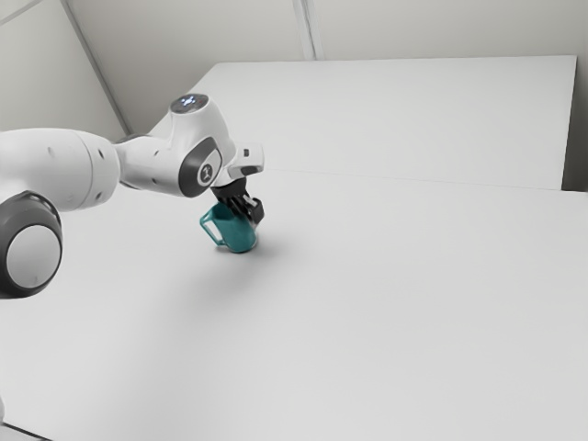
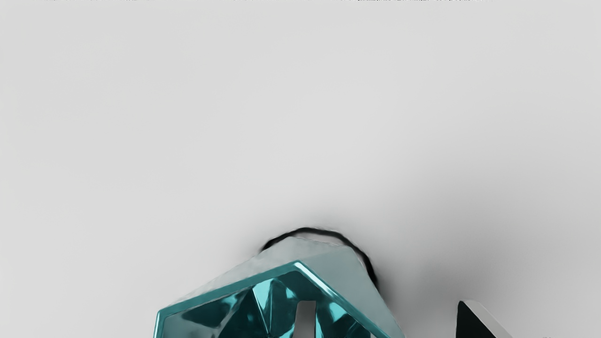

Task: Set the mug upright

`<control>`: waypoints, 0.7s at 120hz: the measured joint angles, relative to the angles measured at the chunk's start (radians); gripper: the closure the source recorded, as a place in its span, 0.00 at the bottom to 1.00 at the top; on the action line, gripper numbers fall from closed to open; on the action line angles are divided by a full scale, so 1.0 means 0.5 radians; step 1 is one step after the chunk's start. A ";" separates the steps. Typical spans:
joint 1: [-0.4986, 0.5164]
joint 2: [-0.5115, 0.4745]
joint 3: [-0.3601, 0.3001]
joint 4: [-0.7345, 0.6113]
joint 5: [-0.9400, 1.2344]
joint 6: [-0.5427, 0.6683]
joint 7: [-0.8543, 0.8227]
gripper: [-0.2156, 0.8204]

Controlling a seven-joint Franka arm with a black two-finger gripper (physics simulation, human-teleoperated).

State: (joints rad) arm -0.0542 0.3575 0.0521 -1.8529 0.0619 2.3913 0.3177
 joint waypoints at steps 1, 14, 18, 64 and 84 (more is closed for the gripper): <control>0.000 -0.001 0.000 0.000 0.002 0.000 0.000 0.48; 0.001 -0.027 0.001 0.026 0.028 -0.006 -0.002 0.37; 0.001 -0.040 0.002 0.031 0.032 -0.010 -0.002 0.35; 0.051 -0.392 0.023 0.145 0.022 -0.418 -0.007 0.23; 0.047 -0.549 0.101 0.179 0.018 -0.706 -0.010 0.22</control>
State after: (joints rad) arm -0.0307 0.0829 0.1026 -1.7632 0.0711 2.0382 0.3127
